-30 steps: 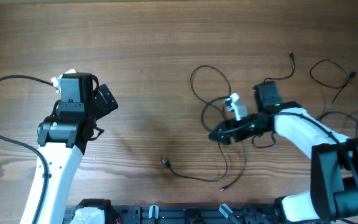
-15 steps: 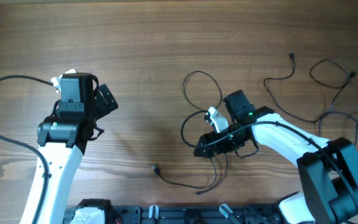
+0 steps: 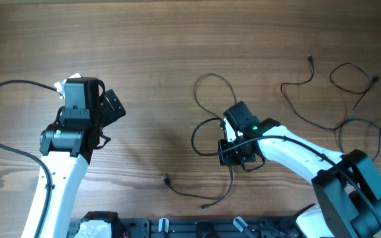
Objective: Untangle cables
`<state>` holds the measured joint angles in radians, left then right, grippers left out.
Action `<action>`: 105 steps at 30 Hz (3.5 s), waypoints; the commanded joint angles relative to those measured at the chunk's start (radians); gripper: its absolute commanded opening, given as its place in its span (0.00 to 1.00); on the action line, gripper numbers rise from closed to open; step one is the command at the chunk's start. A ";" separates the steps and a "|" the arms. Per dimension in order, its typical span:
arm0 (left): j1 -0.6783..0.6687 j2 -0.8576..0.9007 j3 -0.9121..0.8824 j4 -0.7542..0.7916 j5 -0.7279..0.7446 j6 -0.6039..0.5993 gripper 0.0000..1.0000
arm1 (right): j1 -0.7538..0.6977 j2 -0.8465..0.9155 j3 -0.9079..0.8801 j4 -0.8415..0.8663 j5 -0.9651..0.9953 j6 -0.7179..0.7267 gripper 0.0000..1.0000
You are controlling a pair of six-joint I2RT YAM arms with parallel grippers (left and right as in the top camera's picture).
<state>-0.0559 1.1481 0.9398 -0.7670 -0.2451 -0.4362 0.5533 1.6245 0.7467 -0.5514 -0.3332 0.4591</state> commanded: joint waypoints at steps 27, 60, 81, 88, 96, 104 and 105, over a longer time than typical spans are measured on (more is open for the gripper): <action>0.006 -0.003 -0.001 -0.001 0.002 -0.017 1.00 | -0.610 0.212 0.757 0.515 0.580 0.233 0.04; 0.006 -0.003 -0.001 -0.001 0.002 -0.017 1.00 | -0.602 -0.217 0.740 -0.495 0.335 -0.224 1.00; 0.006 -0.003 -0.001 -0.001 0.002 -0.017 1.00 | -0.602 -0.208 0.731 -0.523 0.355 -0.220 1.00; 0.006 -0.003 -0.001 -0.001 0.002 -0.017 1.00 | -0.602 -0.208 0.731 -0.523 0.355 -0.220 1.00; 0.006 -0.066 -0.021 -0.023 -0.070 -0.014 1.00 | -0.602 -0.208 0.731 -0.523 0.355 -0.220 1.00; 0.006 -0.396 -0.395 0.478 0.158 -0.018 1.00 | -0.602 -0.208 0.731 -0.523 0.355 -0.221 1.00; 0.006 -0.433 -0.443 0.555 0.175 -0.018 1.00 | -0.602 -0.208 0.731 -0.523 0.355 -0.220 1.00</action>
<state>-0.0555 0.8207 0.6239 -0.3473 -0.1738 -0.4477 -0.0513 1.4162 1.4815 -1.0767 0.0021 0.2554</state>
